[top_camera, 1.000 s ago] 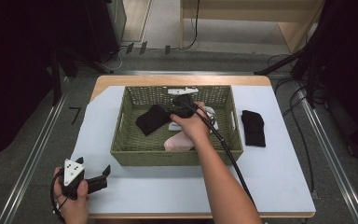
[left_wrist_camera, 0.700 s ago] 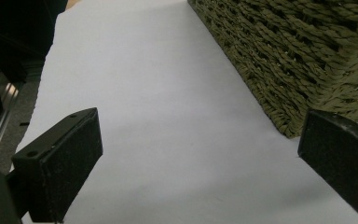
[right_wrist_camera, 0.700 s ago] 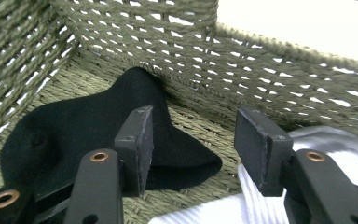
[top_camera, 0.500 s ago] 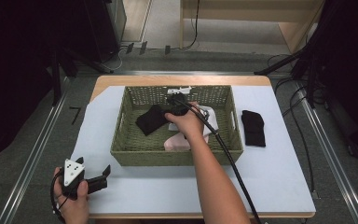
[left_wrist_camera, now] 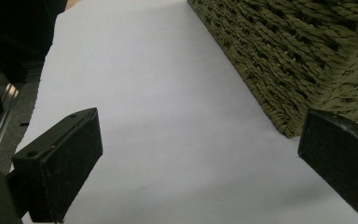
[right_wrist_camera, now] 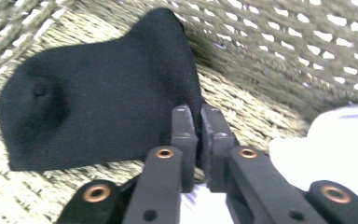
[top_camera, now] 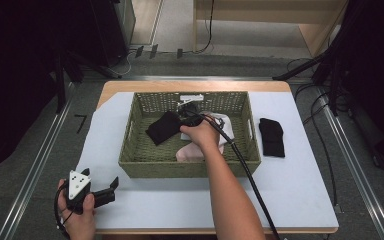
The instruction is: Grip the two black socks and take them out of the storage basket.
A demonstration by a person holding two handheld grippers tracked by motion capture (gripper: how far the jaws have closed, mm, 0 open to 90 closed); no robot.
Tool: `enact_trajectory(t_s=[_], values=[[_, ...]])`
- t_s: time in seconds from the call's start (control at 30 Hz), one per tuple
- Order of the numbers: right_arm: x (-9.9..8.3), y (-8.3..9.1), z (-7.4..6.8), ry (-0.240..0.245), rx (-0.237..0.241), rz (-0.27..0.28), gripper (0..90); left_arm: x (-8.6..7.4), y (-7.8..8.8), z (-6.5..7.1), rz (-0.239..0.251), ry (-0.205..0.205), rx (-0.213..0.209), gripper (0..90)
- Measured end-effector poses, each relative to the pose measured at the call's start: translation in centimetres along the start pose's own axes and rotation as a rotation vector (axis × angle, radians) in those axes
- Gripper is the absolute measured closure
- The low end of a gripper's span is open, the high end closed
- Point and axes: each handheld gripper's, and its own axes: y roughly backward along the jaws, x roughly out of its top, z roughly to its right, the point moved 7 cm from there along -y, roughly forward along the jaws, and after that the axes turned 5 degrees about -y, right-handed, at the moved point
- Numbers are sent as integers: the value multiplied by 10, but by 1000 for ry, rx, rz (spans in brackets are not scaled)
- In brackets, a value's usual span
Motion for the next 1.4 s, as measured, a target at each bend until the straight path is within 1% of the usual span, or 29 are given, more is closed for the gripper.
enact_trajectory(t_s=[0.1,0.13,0.2,0.23,0.33,0.4,0.47,0.63,0.8,1.0,1.17,1.4], values=[[6,5,-4,37,1,44,878,0,0,0,1,0,0,6],[8,7,-4,43,0,53,879,0,0,0,0,0,0,6],[13,14,-6,57,1,89,881,0,0,0,2,1,-1,6],[14,16,-7,54,1,102,881,0,0,0,1,0,0,6],[19,26,-8,75,4,157,882,0,0,0,1,1,0,6],[21,33,-7,84,-3,189,882,0,0,0,2,2,0,6],[23,43,-8,90,2,230,882,0,0,0,0,1,0,6],[29,64,-7,110,5,301,882,0,-1,1,1,0,2,6],[35,90,-3,95,14,376,883,0,0,0,-3,-4,2,6],[37,112,5,94,6,430,883,0,0,0,-1,-1,1,6],[38,129,14,82,6,484,883,0,0,0,-4,-6,2,6],[38,155,30,57,-2,592,883,0,-1,1,-5,-10,4,6]])
